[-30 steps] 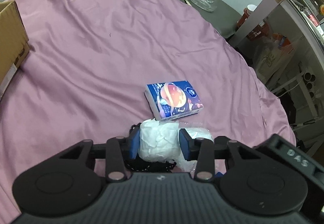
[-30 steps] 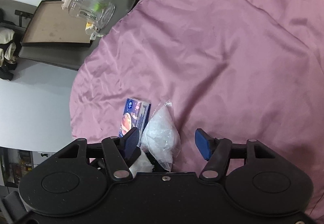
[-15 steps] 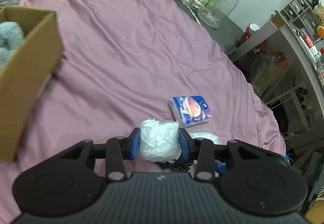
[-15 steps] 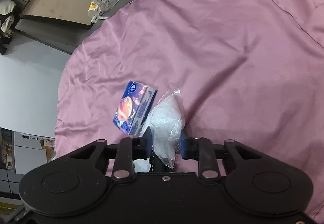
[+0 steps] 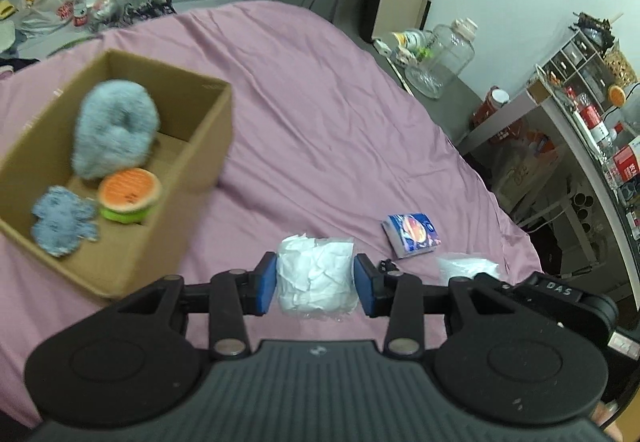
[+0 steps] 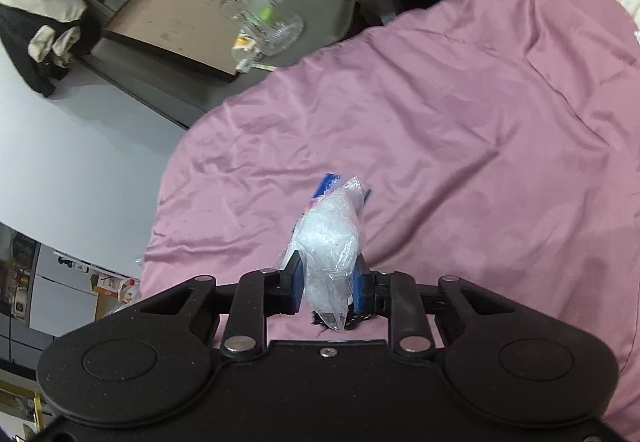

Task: Organize soft objects
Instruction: 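Carry both items over the box and open both tools to drop them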

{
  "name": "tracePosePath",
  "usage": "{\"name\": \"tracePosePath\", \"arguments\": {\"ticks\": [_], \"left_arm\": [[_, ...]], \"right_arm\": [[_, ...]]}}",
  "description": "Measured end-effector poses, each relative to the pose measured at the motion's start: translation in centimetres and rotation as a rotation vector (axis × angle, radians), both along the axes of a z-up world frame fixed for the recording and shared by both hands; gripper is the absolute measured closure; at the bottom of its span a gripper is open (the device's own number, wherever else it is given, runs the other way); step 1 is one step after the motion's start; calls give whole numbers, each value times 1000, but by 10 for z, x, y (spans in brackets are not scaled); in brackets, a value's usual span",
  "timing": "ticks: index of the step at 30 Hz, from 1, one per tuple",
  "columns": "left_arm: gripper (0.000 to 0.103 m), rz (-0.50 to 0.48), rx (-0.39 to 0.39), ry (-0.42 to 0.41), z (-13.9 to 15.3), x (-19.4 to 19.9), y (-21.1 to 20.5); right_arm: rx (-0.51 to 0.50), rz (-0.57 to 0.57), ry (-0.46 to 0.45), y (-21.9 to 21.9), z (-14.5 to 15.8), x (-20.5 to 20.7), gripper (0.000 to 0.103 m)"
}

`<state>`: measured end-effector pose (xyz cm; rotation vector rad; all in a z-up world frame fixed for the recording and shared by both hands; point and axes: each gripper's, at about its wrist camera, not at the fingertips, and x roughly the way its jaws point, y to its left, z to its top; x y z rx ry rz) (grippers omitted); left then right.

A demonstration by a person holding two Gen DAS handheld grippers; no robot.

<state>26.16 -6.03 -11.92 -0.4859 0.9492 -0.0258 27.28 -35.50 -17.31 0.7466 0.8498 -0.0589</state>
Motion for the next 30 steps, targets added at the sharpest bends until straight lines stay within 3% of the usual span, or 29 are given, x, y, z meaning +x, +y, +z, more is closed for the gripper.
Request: {"name": "tracePosePath", "arguments": {"ticks": [8, 18, 30], "left_arm": [[63, 68, 24, -44, 22, -14, 59], [63, 148, 31, -49, 26, -20, 124], [62, 162, 23, -4, 5, -10, 163]], "right_arm": [[-27, 60, -87, 33, 28, -12, 80], [-88, 186, -116, 87, 42, -6, 80], [-118, 265, -130, 134, 49, -6, 80]]}}
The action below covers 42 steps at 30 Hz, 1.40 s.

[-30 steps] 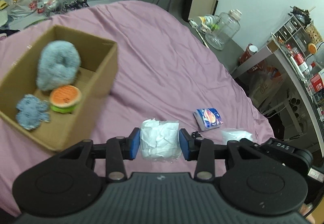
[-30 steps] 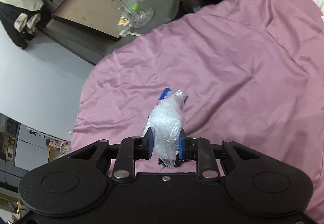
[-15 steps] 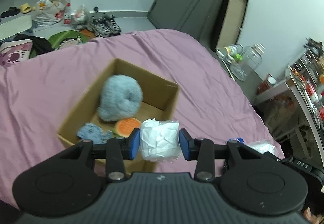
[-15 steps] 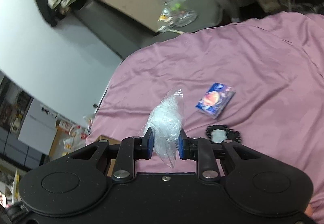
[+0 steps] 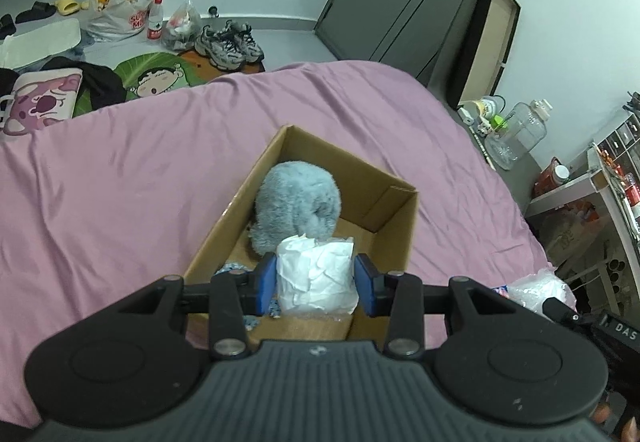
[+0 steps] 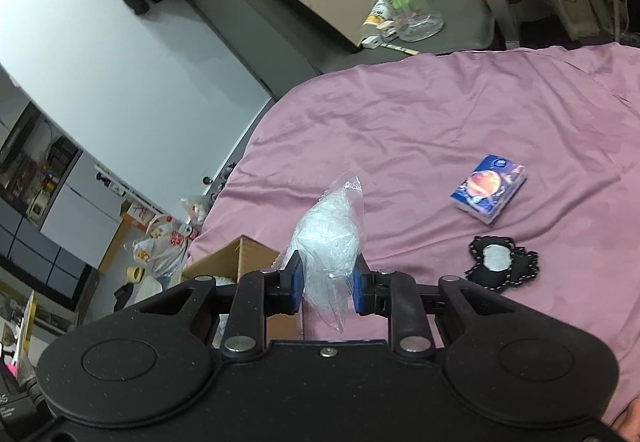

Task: Organize soft objects
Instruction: 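Carry both items over the box and open both tools to drop them, then move both tools to the blue card packet and black lace plush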

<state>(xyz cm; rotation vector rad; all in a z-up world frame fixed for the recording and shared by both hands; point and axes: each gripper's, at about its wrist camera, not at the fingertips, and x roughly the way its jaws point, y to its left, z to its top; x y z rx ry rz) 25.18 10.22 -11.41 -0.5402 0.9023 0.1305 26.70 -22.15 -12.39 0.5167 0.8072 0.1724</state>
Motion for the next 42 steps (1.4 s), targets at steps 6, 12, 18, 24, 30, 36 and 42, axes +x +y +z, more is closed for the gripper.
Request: {"name": "tracePosePath", "arguments": {"ticks": [6, 12, 18, 24, 30, 36, 42], "left_arm": [[62, 0, -28, 43, -19, 7, 13], [62, -1, -40, 84, -35, 13, 20], [56, -23, -27, 109, -41, 21, 28], [49, -67, -15, 85, -29, 25, 33], [41, -82, -16, 74, -20, 26, 37], [20, -89, 8, 38, -10, 28, 35], [13, -145, -18, 28, -3, 28, 16]], "right_arm": [[-18, 51, -17, 26, 1, 5, 80], [-31, 113, -54, 57, 4, 12, 80], [-47, 167, -68, 93, 4, 21, 80], [-67, 208, -77, 131, 2, 29, 80], [-102, 213, -86, 153, 6, 38, 53], [-176, 219, -102, 148, 25, 25, 43], [-260, 149, -41, 113, 43, 15, 36]]}}
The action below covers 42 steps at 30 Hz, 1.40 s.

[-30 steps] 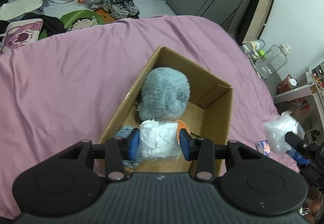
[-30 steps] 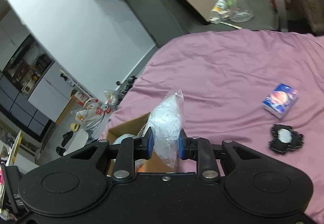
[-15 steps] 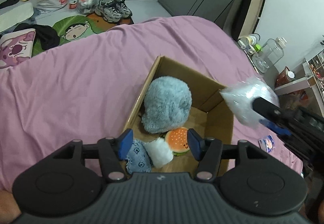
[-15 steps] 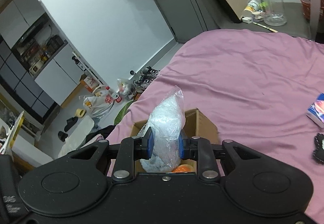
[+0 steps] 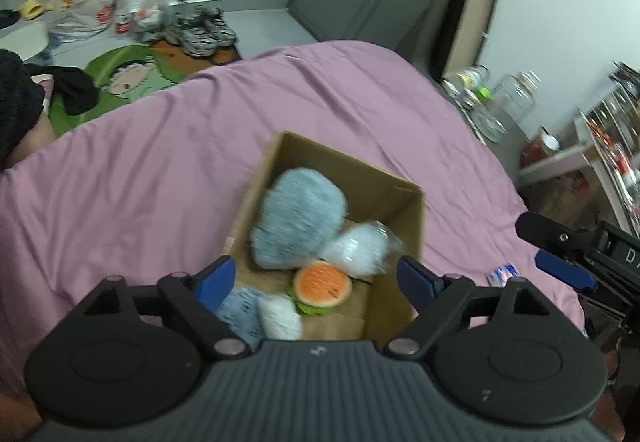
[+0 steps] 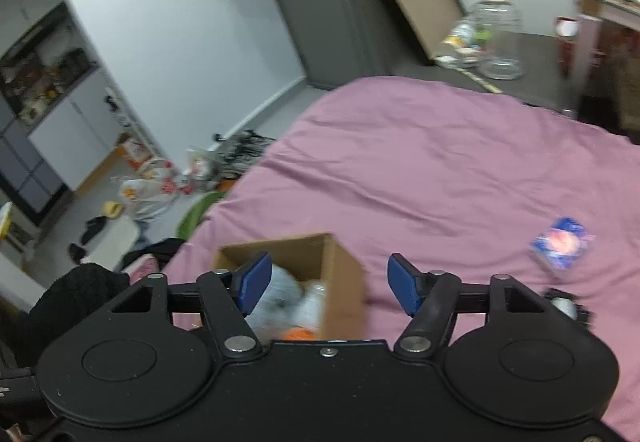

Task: Organize soft objects
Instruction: 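Move both tools to the blue card packet and black lace plush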

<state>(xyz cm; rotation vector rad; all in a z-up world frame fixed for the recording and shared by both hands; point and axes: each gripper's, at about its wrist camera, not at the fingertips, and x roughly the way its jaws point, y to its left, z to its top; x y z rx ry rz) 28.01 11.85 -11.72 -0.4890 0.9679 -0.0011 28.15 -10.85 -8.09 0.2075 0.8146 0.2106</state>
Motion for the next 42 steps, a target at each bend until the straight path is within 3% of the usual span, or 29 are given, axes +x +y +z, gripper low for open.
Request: {"name": "tracePosePath", "arguments": {"ticks": [3, 8, 26, 36, 42], "left_arm": [[11, -48, -3, -1, 4, 1, -18], [11, -84, 4, 3, 8, -1, -46], [11, -172, 157, 5, 21, 0, -144], [11, -175, 213, 40, 9, 20, -188], [11, -198, 216, 67, -2, 40, -214]], "right_arm": [[-24, -31, 5, -22, 6, -10, 24], [-97, -78, 24, -53, 1, -26, 15], [13, -111, 91, -143, -37, -31, 10], [105, -172, 177, -186, -72, -21, 10], [162, -244, 281, -209, -107, -9, 11]]}}
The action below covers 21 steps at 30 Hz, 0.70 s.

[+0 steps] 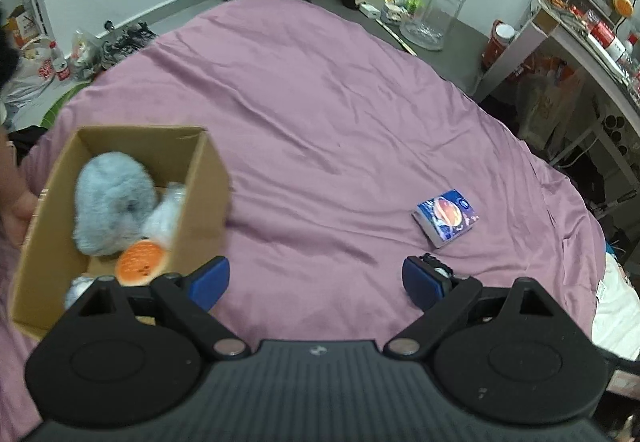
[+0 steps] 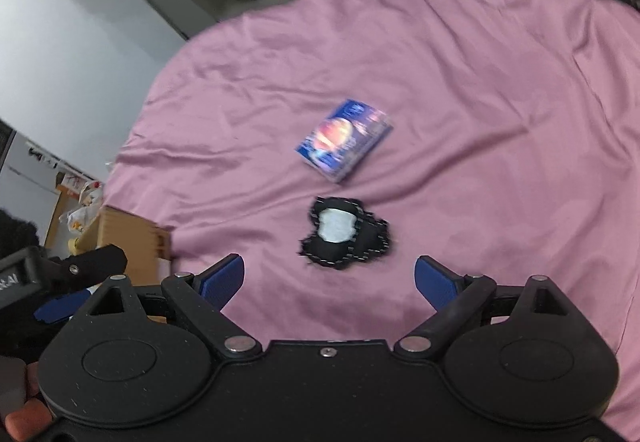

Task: Organize soft objects
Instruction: 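Move both tools to the blue card packet and black lace plush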

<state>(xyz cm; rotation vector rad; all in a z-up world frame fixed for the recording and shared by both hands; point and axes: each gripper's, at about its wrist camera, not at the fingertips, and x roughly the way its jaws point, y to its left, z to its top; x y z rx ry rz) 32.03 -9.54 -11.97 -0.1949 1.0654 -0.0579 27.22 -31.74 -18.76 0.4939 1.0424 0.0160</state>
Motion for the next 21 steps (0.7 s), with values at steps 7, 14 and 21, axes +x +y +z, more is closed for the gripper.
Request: {"name": "tracePosePath", "arguments": {"ticks": [7, 14, 21], "left_arm": [[11, -73, 24, 48, -22, 28, -29], [11, -110, 21, 87, -35, 62, -44], [11, -158, 34, 111, -51, 90, -66]], "right_arm": [[39, -44, 39, -11, -21, 20, 14], [33, -37, 59, -9, -34, 33, 18], [26, -21, 91, -6, -48, 41, 47]]}}
